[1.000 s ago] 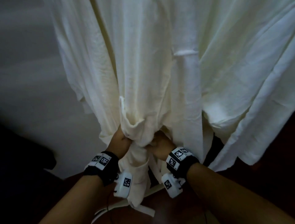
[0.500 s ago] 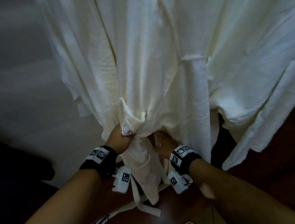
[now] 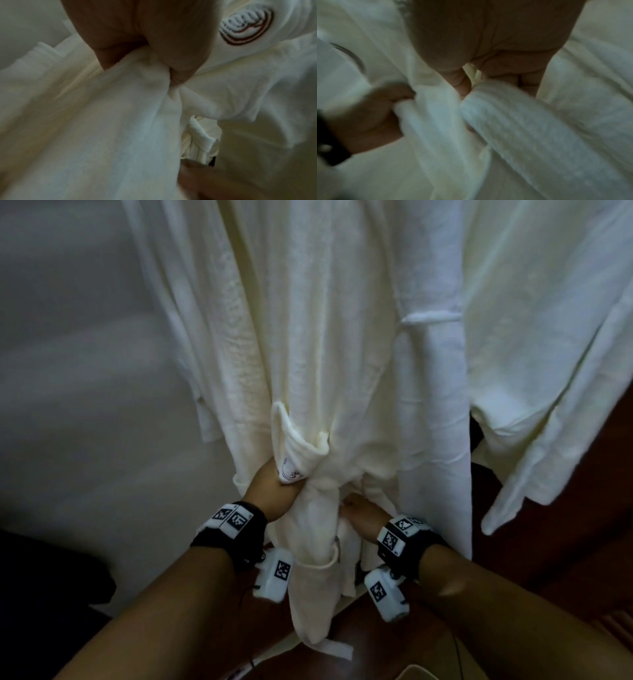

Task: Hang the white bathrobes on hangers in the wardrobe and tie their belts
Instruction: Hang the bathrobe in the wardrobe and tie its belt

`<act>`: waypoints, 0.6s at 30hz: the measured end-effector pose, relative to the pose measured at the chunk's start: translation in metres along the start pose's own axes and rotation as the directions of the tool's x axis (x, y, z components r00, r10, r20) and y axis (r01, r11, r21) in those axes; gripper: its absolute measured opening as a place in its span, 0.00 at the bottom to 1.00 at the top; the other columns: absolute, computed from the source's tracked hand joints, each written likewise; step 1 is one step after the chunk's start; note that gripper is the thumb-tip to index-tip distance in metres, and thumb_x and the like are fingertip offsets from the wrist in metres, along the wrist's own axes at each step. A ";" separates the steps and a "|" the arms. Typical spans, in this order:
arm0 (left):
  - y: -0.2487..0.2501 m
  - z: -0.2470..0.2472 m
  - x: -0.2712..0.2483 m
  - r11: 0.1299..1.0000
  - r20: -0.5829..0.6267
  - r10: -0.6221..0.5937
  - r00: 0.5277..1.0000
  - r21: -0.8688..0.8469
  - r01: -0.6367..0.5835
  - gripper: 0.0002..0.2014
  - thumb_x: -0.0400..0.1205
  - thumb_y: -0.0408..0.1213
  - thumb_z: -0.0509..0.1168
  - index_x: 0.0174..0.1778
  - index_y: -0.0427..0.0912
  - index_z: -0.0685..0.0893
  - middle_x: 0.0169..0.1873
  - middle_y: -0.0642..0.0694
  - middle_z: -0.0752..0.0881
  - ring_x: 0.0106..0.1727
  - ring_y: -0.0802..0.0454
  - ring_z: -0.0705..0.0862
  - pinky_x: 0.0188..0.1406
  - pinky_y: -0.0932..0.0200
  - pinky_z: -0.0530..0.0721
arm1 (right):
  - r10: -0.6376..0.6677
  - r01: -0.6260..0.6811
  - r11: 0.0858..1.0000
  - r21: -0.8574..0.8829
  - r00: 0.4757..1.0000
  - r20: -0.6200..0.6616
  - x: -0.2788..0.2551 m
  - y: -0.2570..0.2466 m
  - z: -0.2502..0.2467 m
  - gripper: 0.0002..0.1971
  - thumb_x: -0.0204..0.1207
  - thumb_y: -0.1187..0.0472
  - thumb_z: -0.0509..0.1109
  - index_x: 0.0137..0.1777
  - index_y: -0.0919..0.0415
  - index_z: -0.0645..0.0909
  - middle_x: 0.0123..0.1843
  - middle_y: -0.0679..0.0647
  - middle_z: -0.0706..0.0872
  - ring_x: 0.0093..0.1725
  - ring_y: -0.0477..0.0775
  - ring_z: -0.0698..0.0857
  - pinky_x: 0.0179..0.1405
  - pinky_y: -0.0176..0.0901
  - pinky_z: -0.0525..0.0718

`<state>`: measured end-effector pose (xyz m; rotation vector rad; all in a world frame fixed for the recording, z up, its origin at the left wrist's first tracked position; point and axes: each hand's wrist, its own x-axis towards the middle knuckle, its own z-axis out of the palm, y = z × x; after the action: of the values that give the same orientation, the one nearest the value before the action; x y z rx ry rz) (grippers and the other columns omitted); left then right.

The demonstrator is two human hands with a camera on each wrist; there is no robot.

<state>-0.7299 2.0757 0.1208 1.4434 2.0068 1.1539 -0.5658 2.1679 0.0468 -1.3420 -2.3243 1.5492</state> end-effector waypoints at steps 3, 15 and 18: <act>-0.012 0.003 0.016 0.999 -0.048 -0.034 0.998 0.021 0.035 0.27 0.78 0.52 0.66 0.72 0.46 0.77 0.69 0.45 0.81 0.70 0.47 0.78 0.68 0.59 0.72 | -0.063 0.073 0.997 0.039 0.976 -0.211 -0.020 -0.004 -0.013 0.06 0.80 0.53 0.69 0.51 0.53 0.76 0.59 0.58 0.85 0.59 0.57 0.83 0.59 0.44 0.77; -0.005 0.016 0.022 0.894 0.162 -0.039 0.986 -0.435 0.107 0.22 0.72 0.34 0.73 0.63 0.49 0.82 0.57 0.49 0.88 0.59 0.52 0.87 0.45 0.50 0.90 | -0.290 0.288 0.895 0.340 0.956 -0.046 -0.097 -0.019 -0.032 0.11 0.76 0.74 0.68 0.39 0.60 0.88 0.37 0.61 0.89 0.28 0.55 0.85 0.32 0.43 0.85; -0.023 0.000 0.012 0.942 -0.287 -0.166 0.943 -0.330 0.065 0.08 0.78 0.27 0.63 0.45 0.43 0.84 0.43 0.43 0.89 0.44 0.47 0.88 0.35 0.51 0.85 | -0.269 0.281 0.884 0.375 0.959 -0.085 -0.092 -0.014 -0.029 0.13 0.76 0.75 0.67 0.38 0.61 0.90 0.33 0.58 0.89 0.27 0.54 0.83 0.33 0.43 0.82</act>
<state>-0.7472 2.0839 0.1040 1.0174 1.9547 1.6470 -0.5035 2.1257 0.1096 -0.8932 -1.9450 1.7502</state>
